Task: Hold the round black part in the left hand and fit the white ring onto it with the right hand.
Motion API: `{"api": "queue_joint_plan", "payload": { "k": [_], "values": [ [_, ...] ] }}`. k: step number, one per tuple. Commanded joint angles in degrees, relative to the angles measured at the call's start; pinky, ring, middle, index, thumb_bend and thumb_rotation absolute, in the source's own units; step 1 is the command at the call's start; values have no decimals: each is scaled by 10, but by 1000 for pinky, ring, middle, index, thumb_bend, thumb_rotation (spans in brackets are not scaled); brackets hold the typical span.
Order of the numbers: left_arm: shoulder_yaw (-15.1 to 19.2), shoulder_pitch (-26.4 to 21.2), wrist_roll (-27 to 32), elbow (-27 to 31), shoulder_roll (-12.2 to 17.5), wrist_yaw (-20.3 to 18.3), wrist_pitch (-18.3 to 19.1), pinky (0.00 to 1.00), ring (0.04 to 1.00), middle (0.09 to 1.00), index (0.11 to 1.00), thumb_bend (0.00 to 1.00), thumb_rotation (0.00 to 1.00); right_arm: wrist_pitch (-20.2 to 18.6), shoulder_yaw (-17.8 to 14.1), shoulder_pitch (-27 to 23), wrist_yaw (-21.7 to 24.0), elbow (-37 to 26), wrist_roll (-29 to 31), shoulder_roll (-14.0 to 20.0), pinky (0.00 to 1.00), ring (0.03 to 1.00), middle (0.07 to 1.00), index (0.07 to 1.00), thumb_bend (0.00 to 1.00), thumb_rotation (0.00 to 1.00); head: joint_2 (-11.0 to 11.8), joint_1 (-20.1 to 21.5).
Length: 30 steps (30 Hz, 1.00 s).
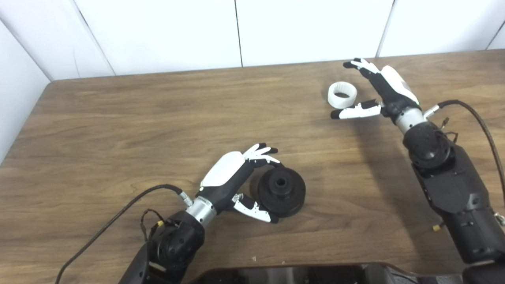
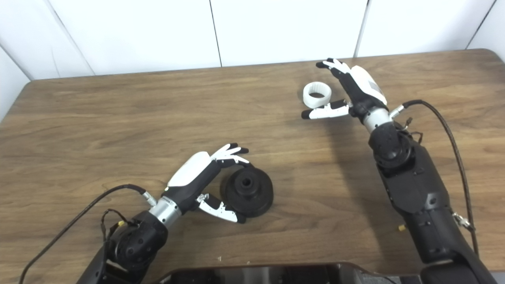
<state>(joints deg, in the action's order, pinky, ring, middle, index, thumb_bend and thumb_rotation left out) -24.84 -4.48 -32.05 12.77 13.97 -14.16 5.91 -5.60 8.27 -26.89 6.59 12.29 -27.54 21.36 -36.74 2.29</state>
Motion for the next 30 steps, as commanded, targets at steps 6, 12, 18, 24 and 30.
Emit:
{"api": "queue_joint_plan", "payload": {
  "k": [6,12,18,24,30],
  "values": [
    [0,13,-21,-22,9,-4,5,911,993,929,495,519,84,14,2,-55,-10,29,-1,6,1000,1000,965,898,1000,360,1,0],
    [0,15,-21,-24,8,0,-1,939,992,927,495,519,83,25,3,-72,-14,68,3,7,1000,1000,963,897,1000,378,1,1],
    [0,16,-22,-21,7,-2,4,922,994,931,496,519,84,31,6,-87,-19,111,-1,9,994,1000,958,881,981,396,1,1],
    [1,17,-18,-20,8,-1,1,922,992,929,496,519,83,41,6,-96,-24,140,-1,12,999,1000,953,870,973,400,-1,2],
    [2,18,-16,-19,5,-2,5,928,996,931,496,519,83,42,9,-100,-27,157,-6,16,983,996,950,853,946,397,-3,1]
  ]
}}
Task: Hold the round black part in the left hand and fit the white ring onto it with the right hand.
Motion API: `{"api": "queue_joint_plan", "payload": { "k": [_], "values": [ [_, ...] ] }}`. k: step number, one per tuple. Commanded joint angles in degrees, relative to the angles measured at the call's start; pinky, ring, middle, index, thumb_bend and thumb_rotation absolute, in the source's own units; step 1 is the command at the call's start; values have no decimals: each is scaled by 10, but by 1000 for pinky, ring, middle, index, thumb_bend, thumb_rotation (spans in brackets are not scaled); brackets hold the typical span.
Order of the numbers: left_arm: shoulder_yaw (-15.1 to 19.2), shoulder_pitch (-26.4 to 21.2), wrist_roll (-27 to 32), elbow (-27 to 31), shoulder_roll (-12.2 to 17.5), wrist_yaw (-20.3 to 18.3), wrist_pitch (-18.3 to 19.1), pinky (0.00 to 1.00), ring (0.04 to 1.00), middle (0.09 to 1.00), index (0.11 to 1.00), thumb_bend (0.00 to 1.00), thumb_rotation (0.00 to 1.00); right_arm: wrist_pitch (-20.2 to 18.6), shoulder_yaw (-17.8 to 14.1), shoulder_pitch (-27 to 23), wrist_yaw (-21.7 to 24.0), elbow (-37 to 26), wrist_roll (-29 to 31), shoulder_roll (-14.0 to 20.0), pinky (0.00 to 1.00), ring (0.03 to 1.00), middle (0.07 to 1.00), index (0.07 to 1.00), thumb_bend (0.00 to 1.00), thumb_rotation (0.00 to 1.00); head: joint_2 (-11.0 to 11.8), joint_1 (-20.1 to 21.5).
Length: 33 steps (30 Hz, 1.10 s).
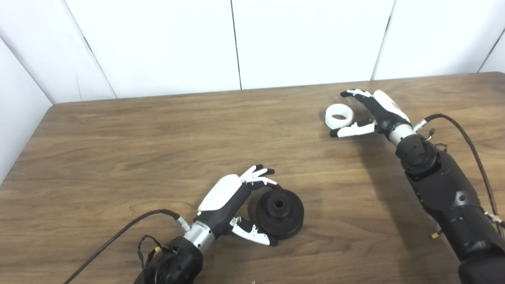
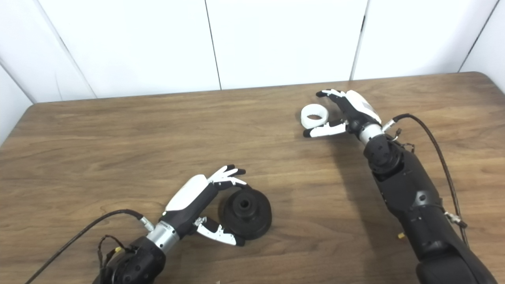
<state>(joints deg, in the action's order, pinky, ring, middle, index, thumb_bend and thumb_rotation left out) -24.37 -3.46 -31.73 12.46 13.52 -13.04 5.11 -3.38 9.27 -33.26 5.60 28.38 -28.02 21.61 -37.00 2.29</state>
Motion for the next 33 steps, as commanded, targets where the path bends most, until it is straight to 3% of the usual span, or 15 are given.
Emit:
{"api": "queue_joint_plan", "payload": {
  "k": [1,7,21,23,24,33],
  "values": [
    [-3,7,-19,-16,9,-13,13,926,996,931,496,519,83,21,0,-37,-19,0,-2,14,980,995,950,849,943,394,0,1],
    [1,8,-16,-15,7,-12,15,910,997,933,496,520,82,28,2,-39,-26,12,-1,13,938,990,946,785,931,400,-1,0],
    [3,10,-13,-19,1,-11,15,905,1000,934,495,520,82,66,-3,-36,-61,22,9,10,953,974,914,587,840,278,-4,-1],
    [3,11,-14,-18,1,-11,15,912,1000,933,495,520,83,69,-3,-36,-66,23,8,9,956,968,906,511,590,180,-4,-2],
    [4,11,-13,-18,0,-11,17,913,1000,933,495,519,83,73,-2,-36,-71,26,7,9,957,967,904,501,558,167,-4,-2],
    [5,12,-13,-19,-3,-9,13,902,999,931,495,520,81,86,0,-38,-91,35,7,5,918,943,881,489,525,151,-5,-4]
  ]
}}
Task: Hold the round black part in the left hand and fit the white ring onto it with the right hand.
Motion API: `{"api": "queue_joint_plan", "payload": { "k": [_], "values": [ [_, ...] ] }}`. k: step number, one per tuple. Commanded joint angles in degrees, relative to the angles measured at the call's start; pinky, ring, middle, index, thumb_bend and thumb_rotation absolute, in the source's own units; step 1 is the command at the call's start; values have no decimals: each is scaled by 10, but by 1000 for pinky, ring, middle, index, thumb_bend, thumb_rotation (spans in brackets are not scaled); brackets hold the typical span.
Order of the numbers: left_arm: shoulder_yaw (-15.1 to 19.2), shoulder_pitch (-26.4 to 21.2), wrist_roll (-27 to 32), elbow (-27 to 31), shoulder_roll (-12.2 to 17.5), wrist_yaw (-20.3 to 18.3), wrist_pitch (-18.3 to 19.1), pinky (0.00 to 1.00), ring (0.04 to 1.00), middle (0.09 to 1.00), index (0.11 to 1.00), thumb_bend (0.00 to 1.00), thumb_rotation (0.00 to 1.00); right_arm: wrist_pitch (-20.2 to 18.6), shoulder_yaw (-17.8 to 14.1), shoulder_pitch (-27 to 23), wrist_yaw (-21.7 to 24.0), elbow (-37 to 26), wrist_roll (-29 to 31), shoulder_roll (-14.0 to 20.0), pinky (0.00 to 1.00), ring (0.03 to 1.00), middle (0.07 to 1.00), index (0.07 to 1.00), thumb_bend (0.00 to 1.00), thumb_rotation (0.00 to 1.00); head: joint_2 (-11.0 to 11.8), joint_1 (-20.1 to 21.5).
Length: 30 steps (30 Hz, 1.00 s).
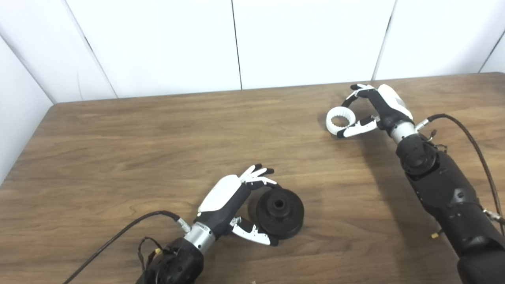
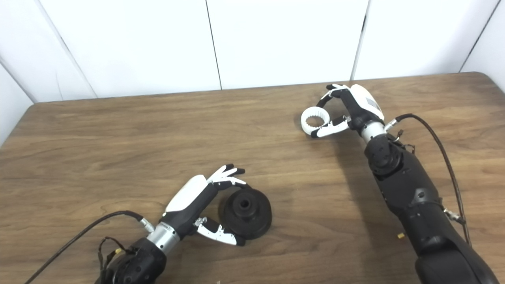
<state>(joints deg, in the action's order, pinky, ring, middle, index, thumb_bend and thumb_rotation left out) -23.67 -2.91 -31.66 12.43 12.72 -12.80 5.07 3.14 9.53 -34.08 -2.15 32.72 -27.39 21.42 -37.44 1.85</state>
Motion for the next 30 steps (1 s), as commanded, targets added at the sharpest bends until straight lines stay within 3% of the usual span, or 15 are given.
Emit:
{"api": "queue_joint_plan", "payload": {
  "k": [1,13,30],
  "values": [
    [-2,7,-13,-18,5,-11,14,899,999,931,495,520,81,21,-2,-30,-14,-8,1,7,915,942,881,489,525,151,-1,0],
    [-1,7,-13,-22,3,-9,13,903,1000,935,495,519,83,18,-8,-15,3,-43,16,10,922,948,880,489,525,152,-1,-3],
    [-1,0,-17,-37,-6,-4,11,907,999,936,495,519,82,-97,-40,58,122,-301,70,29,955,949,860,487,524,154,-1,-7]
  ]
}}
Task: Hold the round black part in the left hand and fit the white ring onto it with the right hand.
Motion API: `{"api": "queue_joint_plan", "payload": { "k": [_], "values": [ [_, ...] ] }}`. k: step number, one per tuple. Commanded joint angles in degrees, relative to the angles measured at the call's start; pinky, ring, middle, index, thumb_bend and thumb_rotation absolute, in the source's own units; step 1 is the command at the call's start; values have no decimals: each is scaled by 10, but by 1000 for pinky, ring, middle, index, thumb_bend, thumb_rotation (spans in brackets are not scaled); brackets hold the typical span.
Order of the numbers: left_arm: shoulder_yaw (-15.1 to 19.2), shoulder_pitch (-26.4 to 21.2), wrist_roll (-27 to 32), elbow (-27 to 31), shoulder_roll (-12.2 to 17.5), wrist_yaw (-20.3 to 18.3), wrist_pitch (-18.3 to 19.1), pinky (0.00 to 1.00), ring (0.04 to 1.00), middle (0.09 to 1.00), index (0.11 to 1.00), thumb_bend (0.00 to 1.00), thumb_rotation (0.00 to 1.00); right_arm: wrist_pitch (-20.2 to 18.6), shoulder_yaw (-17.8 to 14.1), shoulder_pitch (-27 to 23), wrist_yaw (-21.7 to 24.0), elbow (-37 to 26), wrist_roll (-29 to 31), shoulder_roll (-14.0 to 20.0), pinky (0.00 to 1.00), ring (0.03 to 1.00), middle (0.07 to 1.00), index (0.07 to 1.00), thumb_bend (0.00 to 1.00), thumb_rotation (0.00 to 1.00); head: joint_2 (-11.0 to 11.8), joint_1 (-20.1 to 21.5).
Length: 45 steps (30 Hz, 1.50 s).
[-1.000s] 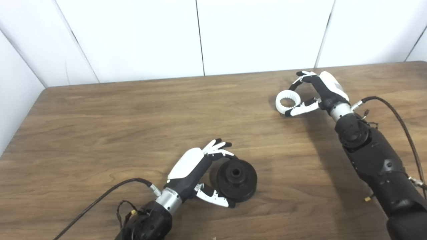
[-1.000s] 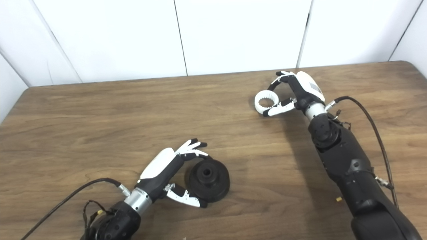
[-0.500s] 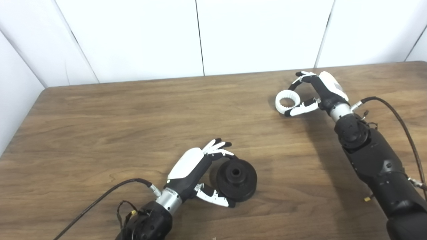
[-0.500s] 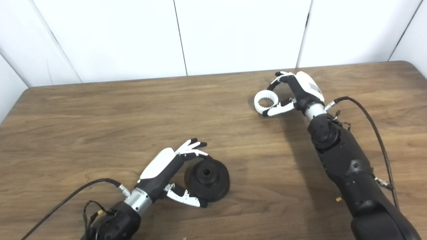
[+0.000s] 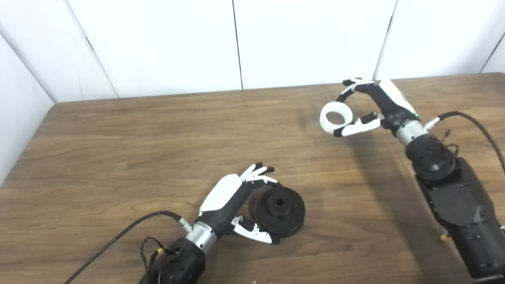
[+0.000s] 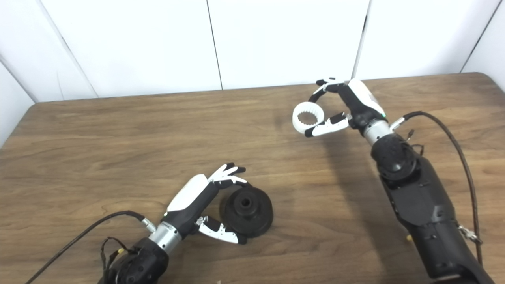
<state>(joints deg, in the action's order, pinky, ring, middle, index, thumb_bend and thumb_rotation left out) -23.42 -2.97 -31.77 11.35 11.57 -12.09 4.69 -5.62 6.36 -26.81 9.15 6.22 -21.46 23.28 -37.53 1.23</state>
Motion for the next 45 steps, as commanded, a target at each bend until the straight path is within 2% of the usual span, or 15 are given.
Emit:
{"api": "queue_joint_plan", "payload": {
  "k": [1,5,8,9,13,15,25,33,38,45],
  "values": [
    [-3,0,-16,-27,5,-11,15,909,1000,936,495,519,82,-19,-10,-10,19,-55,16,11,960,948,859,487,524,154,0,-1],
    [-3,-1,-18,-26,4,-13,22,908,1000,937,495,519,82,-51,-10,6,57,-125,32,20,983,945,856,487,525,154,-2,-4],
    [-3,-2,-17,-26,3,-13,23,909,1000,935,494,519,81,-97,-6,19,98,-193,42,29,993,937,855,487,524,156,-4,-5],
    [-2,-2,-17,-26,3,-13,23,907,1000,935,494,519,81,-123,-5,23,113,-222,47,30,995,937,853,487,524,156,-4,-5],
    [-1,-2,-16,-25,3,-15,26,906,1000,936,495,520,80,-195,-1,28,149,-293,57,33,998,937,842,487,525,153,-7,-6],
    [-1,-1,-18,-23,3,-17,29,904,1000,935,495,519,80,-211,-7,31,172,-321,49,27,992,932,837,487,525,152,-9,-6],
    [0,0,-15,-18,1,-22,37,920,1000,939,495,519,79,-213,-28,50,284,-397,1,-19,952,923,833,488,524,153,-12,-9],
    [-1,-1,-18,-19,0,-21,38,914,1000,937,495,520,80,-213,-27,63,359,-433,-30,-45,926,934,839,488,524,154,-19,-11],
    [-4,-3,-23,-17,1,-23,40,908,1000,936,495,519,81,-213,-11,74,376,-434,-43,-52,909,943,843,488,524,154,-22,-12],
    [-4,-2,-22,-15,1,-21,41,914,1000,931,495,519,80,-212,15,82,376,-428,-53,-47,884,947,846,489,524,157,-23,-15]
  ]
}}
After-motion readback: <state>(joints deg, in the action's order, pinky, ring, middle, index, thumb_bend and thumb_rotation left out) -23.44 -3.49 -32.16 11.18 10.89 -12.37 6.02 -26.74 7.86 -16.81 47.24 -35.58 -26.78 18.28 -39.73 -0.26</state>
